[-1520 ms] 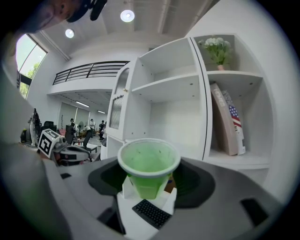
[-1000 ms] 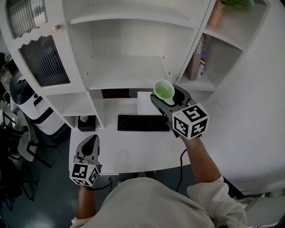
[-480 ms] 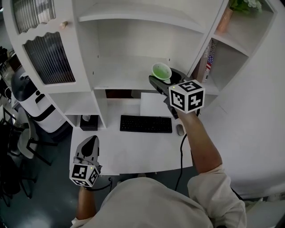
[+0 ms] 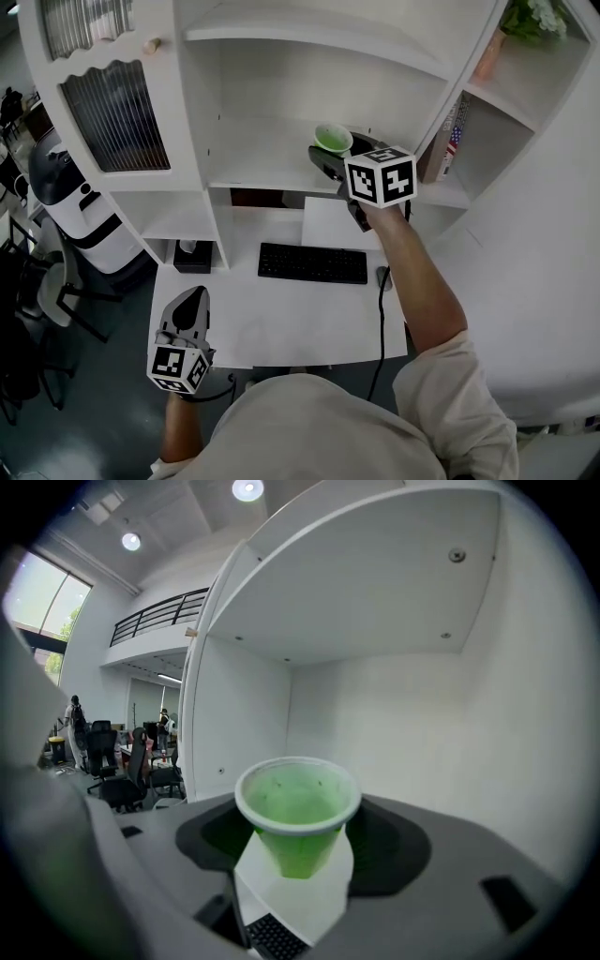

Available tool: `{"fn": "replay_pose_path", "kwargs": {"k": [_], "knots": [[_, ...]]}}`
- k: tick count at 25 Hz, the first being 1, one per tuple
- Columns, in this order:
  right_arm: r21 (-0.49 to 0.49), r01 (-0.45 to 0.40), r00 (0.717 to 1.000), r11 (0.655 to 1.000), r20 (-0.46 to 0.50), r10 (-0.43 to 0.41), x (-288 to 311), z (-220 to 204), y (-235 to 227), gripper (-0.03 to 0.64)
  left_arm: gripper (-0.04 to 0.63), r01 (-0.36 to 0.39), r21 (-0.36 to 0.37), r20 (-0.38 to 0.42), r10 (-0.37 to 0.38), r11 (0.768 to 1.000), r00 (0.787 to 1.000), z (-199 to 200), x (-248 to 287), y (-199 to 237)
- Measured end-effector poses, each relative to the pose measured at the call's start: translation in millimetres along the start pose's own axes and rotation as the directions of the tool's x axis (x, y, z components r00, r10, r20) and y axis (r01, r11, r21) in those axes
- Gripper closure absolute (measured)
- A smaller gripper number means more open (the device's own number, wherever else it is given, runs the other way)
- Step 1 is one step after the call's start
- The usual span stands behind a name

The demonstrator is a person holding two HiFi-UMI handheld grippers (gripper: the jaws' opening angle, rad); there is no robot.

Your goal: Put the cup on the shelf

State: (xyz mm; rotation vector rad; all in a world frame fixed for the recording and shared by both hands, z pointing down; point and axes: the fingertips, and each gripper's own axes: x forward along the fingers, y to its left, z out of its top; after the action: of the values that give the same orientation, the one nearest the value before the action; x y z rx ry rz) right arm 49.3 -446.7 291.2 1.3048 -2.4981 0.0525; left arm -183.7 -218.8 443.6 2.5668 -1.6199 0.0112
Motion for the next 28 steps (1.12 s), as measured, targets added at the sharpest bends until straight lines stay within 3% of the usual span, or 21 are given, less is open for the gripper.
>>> {"fn": "replay_pose_path", "kwargs": {"k": [13,28], "knots": [[0.036,-0.053,0.997,0.998,-0.057,0.055,50,-16,7,0.307,0.595,-0.052,-0.011,-0.013,0.051,0.999,0.999,-6,-11,14],[0.053,-0.085,0.992,0.995,-0.084,0.089,67,-29,12,0.305,0.595,-0.068,-0.022,-0.022,0.067,0.997,0.997,-11,-10,17]]}}
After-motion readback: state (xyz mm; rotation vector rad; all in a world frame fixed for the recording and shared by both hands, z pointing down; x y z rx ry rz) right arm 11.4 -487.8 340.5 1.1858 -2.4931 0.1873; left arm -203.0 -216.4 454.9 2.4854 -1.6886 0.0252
